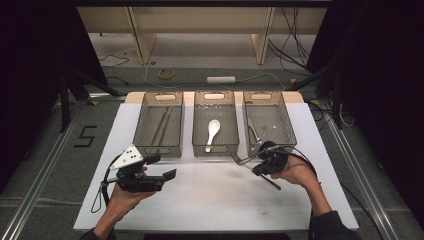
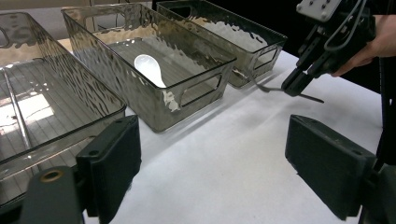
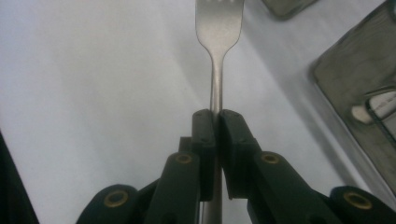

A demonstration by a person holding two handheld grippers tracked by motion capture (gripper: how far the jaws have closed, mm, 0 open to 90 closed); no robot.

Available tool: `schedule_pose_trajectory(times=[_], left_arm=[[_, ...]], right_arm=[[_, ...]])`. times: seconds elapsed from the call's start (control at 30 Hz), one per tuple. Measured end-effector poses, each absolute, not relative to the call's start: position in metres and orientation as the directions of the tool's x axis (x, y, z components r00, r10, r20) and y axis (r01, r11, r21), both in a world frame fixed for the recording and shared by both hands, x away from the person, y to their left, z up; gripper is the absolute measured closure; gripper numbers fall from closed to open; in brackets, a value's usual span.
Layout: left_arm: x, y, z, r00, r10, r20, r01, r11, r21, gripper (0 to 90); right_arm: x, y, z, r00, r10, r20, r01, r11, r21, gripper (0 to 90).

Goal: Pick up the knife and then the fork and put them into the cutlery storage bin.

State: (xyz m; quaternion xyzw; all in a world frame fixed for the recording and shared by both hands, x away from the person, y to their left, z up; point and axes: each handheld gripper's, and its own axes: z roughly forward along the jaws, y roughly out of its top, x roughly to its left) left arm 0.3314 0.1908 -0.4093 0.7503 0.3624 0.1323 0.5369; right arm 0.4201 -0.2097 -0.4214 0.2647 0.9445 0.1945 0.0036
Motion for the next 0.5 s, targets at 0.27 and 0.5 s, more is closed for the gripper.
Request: schedule_pose_trajectory(times=[0.27, 0.5], left_arm=[[0.332, 0.190, -0.410, 0.700, 0.688, -0.192, 0.403, -0.159, 0.901, 18.1], [0.332, 0.190, -0.410, 0.695, 0.693, -0.193, 0.404, -0.154, 0.902, 18.1]], right_arm=[[0.424, -0.228, -0.400, -0.835, 0.543, 0.093, 0.516, 0.713, 0.474, 85.4], [0.432, -0.249, -0.378, -0.796, 0.597, 0.100, 0.536, 0.619, 0.573, 85.4]])
